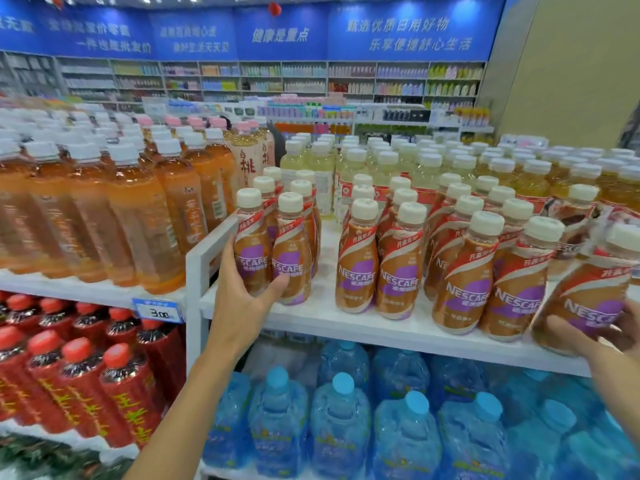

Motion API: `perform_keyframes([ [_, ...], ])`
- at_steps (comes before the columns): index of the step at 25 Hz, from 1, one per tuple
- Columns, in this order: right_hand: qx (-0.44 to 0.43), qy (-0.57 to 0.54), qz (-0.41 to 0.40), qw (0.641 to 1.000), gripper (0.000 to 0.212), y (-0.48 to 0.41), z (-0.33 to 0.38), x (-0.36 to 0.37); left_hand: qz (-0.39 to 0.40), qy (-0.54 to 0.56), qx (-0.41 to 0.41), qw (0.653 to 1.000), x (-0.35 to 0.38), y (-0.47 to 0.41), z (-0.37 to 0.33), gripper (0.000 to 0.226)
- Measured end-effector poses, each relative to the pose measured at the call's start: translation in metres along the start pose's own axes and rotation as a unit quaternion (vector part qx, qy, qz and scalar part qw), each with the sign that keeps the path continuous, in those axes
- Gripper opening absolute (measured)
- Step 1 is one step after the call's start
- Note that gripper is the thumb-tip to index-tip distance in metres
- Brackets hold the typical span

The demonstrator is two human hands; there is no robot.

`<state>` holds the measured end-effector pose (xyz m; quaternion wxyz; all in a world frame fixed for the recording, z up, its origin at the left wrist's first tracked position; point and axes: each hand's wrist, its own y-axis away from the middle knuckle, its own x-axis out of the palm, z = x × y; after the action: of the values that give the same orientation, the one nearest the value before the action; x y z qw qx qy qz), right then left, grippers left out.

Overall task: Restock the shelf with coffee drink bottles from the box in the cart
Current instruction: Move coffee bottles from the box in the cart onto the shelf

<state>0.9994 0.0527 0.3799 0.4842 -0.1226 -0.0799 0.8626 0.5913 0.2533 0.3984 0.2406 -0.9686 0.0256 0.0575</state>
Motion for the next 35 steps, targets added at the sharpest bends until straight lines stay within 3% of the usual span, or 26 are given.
perform_keyframes([
  [1, 0.043, 0.039, 0.042, 0.997, 0.050, -0.004, -0.034, -0.005, 0.001, 0.006, 0.000, 1.000, -0.002, 0.001, 0.000, 0.096],
  [2, 0.103, 0.048, 0.085, 0.990, 0.055, -0.013, -0.053, -0.011, -0.001, 0.011, 0.003, 1.000, -0.005, 0.002, 0.001, 0.091],
  [4, 0.130, 0.085, 0.157, 0.975, 0.072, -0.017, -0.066, -0.001, -0.011, 0.025, 0.004, 1.000, -0.008, 0.004, 0.001, 0.080],
  [7, 0.116, 0.203, 0.229, 0.945, 0.092, 0.074, 0.029, 0.025, -0.024, 0.031, -0.001, 0.999, -0.012, 0.004, 0.000, 0.065],
  [8, 0.083, 0.174, 0.244, 0.951, 0.095, 0.113, 0.078, 0.030, -0.026, 0.027, -0.005, 0.999, -0.013, 0.002, 0.002, 0.063],
  [10, -0.012, 0.010, 0.142, 0.990, 0.062, 0.144, 0.098, 0.050, -0.023, 0.018, -0.017, 0.999, -0.018, -0.002, 0.006, 0.063],
  [11, -0.032, -0.023, 0.119, 0.992, 0.068, 0.160, 0.101, 0.060, -0.018, 0.018, -0.025, 0.999, -0.022, -0.004, 0.008, 0.064],
  [12, -0.067, -0.066, 0.151, 0.984, 0.074, 0.172, 0.105, 0.075, -0.012, 0.017, -0.031, 0.999, -0.025, -0.006, 0.009, 0.065],
  [15, -0.083, -0.052, 0.246, 0.964, 0.077, 0.190, 0.116, 0.130, 0.022, 0.006, -0.040, 0.999, -0.034, -0.010, 0.006, 0.065],
  [19, -0.079, -0.067, 0.282, 0.954, 0.068, 0.200, 0.126, 0.194, 0.056, 0.004, -0.018, 0.998, -0.040, -0.011, -0.001, 0.054],
  [29, -0.079, -0.102, 0.198, 0.972, 0.070, 0.203, 0.120, 0.254, 0.093, 0.024, -0.010, 0.995, -0.042, -0.009, 0.011, 0.071],
  [35, -0.073, -0.097, 0.183, 0.975, 0.070, 0.206, 0.114, 0.260, 0.084, 0.023, -0.014, 0.996, -0.039, -0.016, 0.018, 0.060],
])
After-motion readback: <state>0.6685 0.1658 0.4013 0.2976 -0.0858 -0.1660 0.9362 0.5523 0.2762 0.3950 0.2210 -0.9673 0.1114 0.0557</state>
